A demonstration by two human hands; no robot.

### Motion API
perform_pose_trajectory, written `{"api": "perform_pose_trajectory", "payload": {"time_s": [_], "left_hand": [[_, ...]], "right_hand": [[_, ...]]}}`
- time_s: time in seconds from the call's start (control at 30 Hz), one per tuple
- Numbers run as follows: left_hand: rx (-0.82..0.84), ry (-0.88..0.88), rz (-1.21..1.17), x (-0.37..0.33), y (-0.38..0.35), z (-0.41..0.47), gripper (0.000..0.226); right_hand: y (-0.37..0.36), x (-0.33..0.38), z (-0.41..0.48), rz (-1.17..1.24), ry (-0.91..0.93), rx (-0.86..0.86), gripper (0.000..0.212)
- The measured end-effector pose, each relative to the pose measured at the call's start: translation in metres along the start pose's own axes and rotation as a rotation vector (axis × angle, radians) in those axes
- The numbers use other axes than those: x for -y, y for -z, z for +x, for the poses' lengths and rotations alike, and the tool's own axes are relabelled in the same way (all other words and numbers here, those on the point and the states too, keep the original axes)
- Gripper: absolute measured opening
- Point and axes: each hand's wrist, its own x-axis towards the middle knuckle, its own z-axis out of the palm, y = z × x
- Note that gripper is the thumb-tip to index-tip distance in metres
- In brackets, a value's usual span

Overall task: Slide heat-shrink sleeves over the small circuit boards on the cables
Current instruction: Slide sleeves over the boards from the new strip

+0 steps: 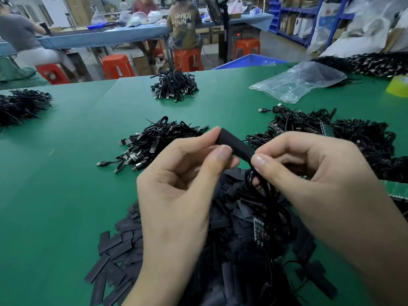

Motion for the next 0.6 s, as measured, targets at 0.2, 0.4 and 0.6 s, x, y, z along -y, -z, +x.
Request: {"api": "perform_pose_trajectory", "payload": {"time_s": [0.2,0.4,0.6], "left_hand": [[0.365,0.304,0.027,0.009,-0.01,-0.01,0.048],[0.448,0.142,0.415,0.014,0.005,0.004,0.025],[0.25,-0.052,1.099,0.041,0.019,0.076,0.028]], "right_hand": [[0.003,-0.007,0.004,0.227,-0.018,-0.086,0.011],[0.011,-0.014,0.007,-0.053,-0.044,-0.127,0.011],[0.014,-0.004,0.005,-0.194,-0.022,-0.005,0.018]]}}
